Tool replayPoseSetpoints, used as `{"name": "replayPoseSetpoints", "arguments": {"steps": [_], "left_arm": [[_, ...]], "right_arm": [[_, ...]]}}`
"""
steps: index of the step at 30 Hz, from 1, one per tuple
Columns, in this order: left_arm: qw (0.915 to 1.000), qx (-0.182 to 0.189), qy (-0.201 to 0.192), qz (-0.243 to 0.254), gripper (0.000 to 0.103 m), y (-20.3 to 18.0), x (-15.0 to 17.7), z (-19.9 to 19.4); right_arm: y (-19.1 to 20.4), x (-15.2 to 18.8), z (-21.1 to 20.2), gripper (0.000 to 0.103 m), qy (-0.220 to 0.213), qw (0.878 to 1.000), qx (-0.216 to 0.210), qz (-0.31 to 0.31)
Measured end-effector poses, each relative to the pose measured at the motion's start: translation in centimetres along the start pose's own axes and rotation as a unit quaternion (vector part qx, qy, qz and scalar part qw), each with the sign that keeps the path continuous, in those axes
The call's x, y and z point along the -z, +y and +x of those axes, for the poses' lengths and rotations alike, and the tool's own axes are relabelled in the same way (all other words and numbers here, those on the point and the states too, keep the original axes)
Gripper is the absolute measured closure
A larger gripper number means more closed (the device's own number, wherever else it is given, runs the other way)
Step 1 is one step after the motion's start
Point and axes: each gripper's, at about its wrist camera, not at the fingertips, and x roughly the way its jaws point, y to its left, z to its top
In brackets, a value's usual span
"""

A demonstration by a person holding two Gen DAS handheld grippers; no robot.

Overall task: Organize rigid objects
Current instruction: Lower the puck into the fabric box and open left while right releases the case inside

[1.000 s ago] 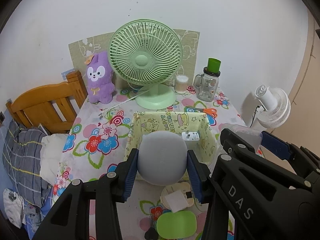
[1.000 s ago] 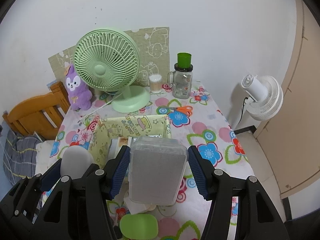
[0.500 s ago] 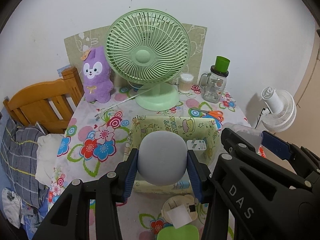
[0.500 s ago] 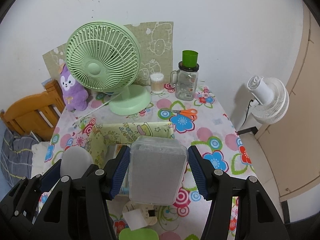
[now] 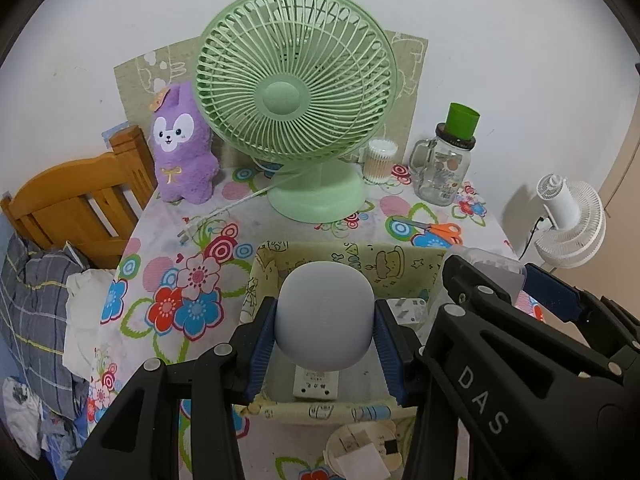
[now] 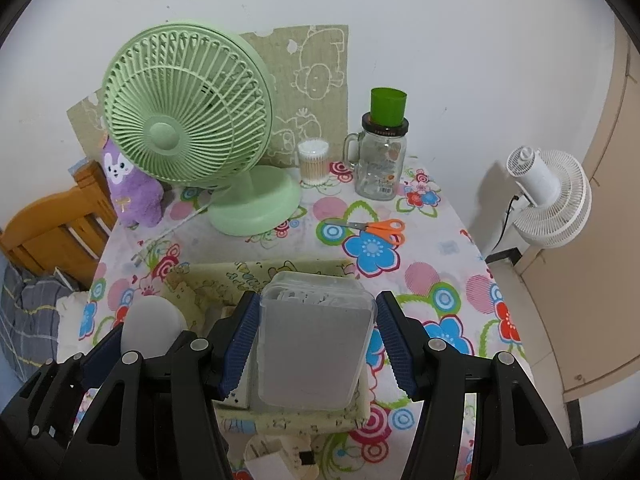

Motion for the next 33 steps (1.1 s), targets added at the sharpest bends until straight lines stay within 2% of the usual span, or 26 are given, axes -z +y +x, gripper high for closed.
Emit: {"name": "replayPoseSetpoints", "arguments": {"steps": [18,25,29,31,33], "left_arm": [[0.9987,-0.011,0.049,0.012,0.054,0.1,1.7,5.4],[0.9981,-0.019,0.058,0.01,0.053,0.9,1.8,6.9],[0.9983,-0.031,0.043,0.026,0.036,0.8,1.7,6.5],[0.9982,-0.027,0.047,0.026,0.035,0.8,1.8,6.3],[0.9981,-0.018,0.054,0.024,0.031,0.8,1.8,6.3]], "right_arm": [[-0.1,2.1,5.9,0.04,0.051,0.999,0.004,0.008],[0.3,2.4,6.3,0.04,0.038,0.999,0.014,0.006],[0.3,2.5,6.1,0.037,0.028,0.999,0.018,0.009],[0.3,2.4,6.0,0.036,0.027,0.999,0.02,0.009],[0.4,2.4,5.9,0.03,0.023,0.999,0.02,0.009]]}}
